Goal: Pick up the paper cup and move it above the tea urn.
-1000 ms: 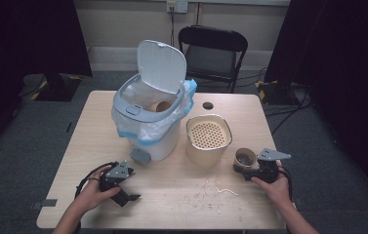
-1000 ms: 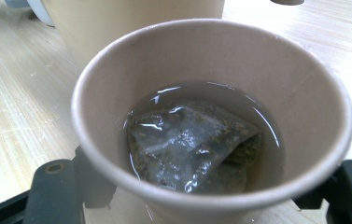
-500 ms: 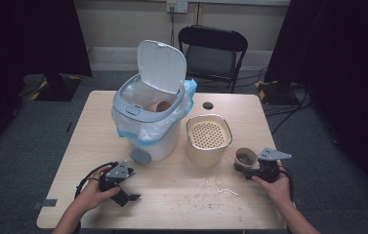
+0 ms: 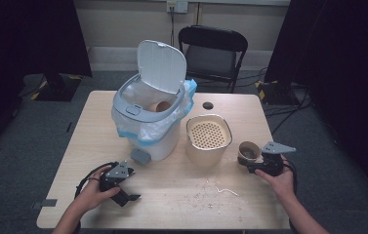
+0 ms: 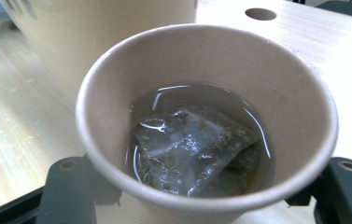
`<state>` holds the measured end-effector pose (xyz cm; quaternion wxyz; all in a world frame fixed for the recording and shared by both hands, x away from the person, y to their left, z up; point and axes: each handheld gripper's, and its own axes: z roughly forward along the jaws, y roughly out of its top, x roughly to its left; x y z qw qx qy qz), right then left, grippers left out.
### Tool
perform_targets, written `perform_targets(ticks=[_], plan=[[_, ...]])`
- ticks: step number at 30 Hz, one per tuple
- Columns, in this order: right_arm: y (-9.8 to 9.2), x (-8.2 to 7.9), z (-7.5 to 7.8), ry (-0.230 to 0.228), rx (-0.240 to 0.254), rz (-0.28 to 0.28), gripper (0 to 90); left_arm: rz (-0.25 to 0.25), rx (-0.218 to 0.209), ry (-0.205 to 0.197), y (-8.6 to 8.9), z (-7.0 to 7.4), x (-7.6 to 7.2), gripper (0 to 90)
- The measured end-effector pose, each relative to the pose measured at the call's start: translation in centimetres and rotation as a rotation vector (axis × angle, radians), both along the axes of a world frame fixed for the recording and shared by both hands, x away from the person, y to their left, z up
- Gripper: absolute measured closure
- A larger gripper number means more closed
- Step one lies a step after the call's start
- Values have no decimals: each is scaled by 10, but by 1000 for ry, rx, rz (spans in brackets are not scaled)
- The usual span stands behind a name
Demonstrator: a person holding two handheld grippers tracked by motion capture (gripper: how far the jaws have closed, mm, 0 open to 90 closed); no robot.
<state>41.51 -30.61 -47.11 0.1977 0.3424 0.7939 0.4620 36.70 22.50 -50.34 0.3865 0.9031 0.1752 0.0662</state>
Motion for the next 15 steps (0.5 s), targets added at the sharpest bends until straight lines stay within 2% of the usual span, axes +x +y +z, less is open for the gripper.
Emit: perform_targets(ticks=[15], plan=[[3, 21, 26, -10, -17, 5, 324, 0, -1, 0, 0, 0, 0, 0]])
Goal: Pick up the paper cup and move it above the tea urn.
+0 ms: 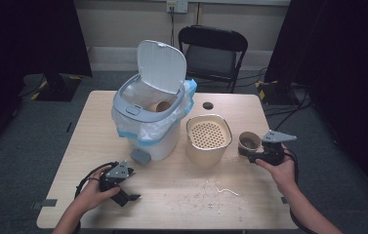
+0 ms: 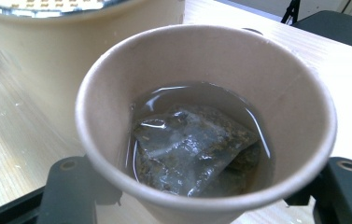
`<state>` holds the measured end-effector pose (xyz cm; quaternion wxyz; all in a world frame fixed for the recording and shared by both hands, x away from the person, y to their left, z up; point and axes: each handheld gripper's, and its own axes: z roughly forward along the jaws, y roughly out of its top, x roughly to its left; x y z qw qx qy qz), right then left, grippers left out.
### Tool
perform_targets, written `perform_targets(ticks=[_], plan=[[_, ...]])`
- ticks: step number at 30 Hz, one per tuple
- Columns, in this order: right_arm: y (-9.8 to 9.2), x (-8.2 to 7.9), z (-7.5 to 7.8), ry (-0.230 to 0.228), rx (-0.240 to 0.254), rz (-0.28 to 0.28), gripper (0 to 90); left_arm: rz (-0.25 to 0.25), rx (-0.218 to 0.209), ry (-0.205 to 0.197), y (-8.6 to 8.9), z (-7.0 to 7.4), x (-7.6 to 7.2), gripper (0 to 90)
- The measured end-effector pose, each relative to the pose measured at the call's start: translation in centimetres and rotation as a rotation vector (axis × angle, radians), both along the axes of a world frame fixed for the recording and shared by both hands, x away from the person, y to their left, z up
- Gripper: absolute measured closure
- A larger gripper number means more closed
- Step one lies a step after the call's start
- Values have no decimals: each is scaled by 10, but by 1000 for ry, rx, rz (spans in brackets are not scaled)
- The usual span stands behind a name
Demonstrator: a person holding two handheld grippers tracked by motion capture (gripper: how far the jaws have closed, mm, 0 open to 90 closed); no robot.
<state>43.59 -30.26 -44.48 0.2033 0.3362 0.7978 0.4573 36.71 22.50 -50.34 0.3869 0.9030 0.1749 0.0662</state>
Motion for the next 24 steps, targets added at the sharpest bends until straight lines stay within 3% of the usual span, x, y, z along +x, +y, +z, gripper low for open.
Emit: perform_targets(ticks=[5, 16, 24], plan=[[2, 7, 4, 3, -15, -1, 325, 2, -3, 1, 0, 0, 0, 0], [7, 23, 13, 0, 7, -11, 327, 2, -3, 1, 0, 0, 0, 0], [10, 37, 27, -16, 12, -20, 327, 2, -1, 1, 0, 0, 0, 0]])
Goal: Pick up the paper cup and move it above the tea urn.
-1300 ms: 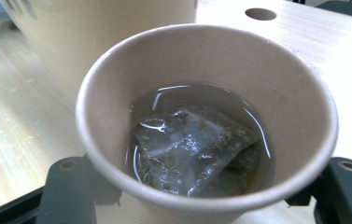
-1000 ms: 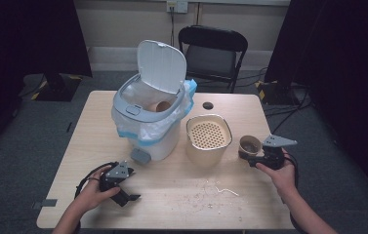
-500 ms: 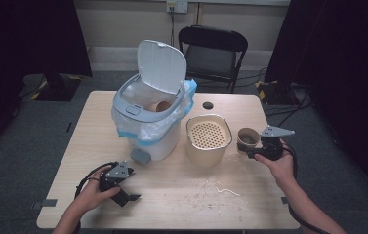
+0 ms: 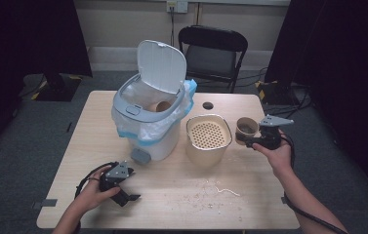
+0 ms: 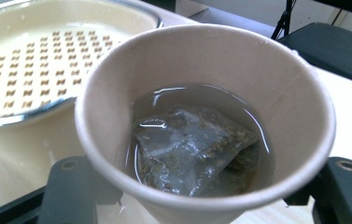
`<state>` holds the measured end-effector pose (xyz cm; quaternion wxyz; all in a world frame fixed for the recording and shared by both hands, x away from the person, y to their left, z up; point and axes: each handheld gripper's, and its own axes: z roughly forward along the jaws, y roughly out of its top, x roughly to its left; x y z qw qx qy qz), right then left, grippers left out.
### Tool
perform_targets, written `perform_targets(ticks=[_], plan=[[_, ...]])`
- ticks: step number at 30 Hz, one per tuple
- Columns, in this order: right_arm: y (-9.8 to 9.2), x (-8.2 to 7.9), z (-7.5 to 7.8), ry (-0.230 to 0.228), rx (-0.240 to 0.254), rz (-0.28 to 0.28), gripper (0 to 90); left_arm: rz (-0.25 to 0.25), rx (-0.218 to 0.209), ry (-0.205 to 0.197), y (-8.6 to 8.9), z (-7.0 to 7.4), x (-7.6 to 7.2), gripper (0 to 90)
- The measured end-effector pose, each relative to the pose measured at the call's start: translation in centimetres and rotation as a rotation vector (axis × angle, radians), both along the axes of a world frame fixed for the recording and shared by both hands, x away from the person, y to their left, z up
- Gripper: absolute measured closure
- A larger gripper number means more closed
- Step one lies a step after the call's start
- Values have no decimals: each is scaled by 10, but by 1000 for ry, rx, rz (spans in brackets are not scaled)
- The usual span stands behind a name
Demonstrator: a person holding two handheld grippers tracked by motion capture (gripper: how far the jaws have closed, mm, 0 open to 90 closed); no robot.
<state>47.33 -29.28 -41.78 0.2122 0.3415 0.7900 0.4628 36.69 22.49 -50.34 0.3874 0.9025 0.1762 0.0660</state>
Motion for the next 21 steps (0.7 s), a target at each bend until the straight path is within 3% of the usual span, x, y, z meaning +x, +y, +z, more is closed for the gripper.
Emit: perform_targets(ticks=[11, 21], plan=[[7, 19, 15, -19, -44, -19, 328, 0, -1, 0, 0, 0, 0, 0], [16, 29, 27, -38, -56, -20, 328, 0, -1, 0, 0, 0, 0, 0]])
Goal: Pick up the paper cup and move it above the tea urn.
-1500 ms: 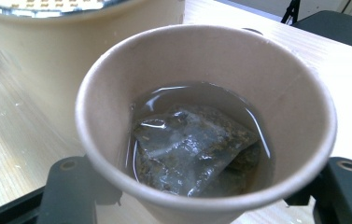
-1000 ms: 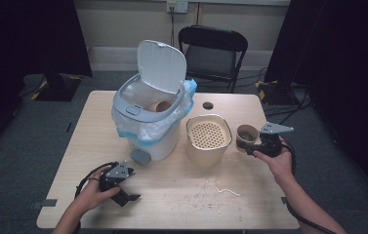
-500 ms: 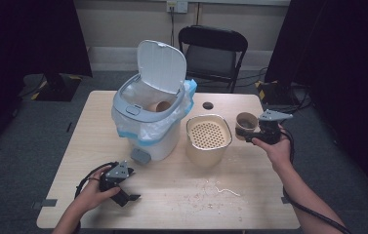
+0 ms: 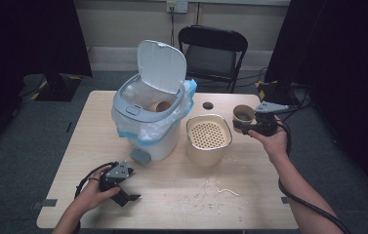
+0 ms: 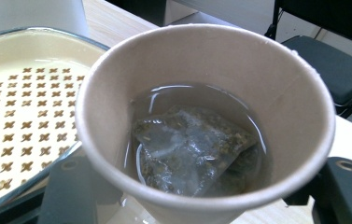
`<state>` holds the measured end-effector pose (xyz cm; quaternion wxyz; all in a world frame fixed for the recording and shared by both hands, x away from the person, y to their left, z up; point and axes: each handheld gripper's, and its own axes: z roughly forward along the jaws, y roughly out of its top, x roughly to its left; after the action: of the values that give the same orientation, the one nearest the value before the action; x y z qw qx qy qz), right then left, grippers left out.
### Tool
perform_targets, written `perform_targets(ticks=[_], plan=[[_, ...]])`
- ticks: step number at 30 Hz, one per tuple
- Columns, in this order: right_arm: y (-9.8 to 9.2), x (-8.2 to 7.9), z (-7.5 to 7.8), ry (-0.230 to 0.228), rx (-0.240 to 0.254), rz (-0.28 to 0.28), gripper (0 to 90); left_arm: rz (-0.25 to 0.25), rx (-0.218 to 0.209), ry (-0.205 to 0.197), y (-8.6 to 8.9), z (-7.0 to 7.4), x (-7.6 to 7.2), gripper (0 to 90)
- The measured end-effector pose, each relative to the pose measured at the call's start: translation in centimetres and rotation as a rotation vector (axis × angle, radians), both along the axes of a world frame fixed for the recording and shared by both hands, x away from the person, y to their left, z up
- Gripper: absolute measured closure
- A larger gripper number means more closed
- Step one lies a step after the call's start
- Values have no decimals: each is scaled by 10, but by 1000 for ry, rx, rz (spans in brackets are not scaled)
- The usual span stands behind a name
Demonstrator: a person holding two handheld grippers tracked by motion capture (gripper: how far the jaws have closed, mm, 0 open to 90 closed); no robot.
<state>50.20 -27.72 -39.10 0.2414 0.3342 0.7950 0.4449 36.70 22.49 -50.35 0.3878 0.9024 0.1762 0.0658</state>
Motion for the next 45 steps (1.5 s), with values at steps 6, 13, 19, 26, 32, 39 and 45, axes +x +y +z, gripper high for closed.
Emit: perform_targets(ticks=[6, 13, 19, 26, 32, 39, 45], plan=[[5, 5, 10, -22, -9, 1, 328, 0, 0, 0, 0, 0, 0, 0], [12, 9, 20, -43, -27, 4, 329, 0, 0, 0, 0, 0, 0, 0], [17, 12, 26, -54, -40, 12, 330, 0, 0, 0, 0, 0, 0, 0], [26, 12, 34, -99, -86, 22, 331, -1, 2, 1, 0, 0, 0, 0], [30, 11, 37, -129, -106, 26, 332, 0, 0, 0, 0, 0, 0, 0], [33, 12, 41, -175, -143, 13, 333, -2, 2, 2, 0, 0, 0, 0], [35, 18, 42, -181, -140, 21, 333, -1, 2, 0, 0, 0, 0, 0]])
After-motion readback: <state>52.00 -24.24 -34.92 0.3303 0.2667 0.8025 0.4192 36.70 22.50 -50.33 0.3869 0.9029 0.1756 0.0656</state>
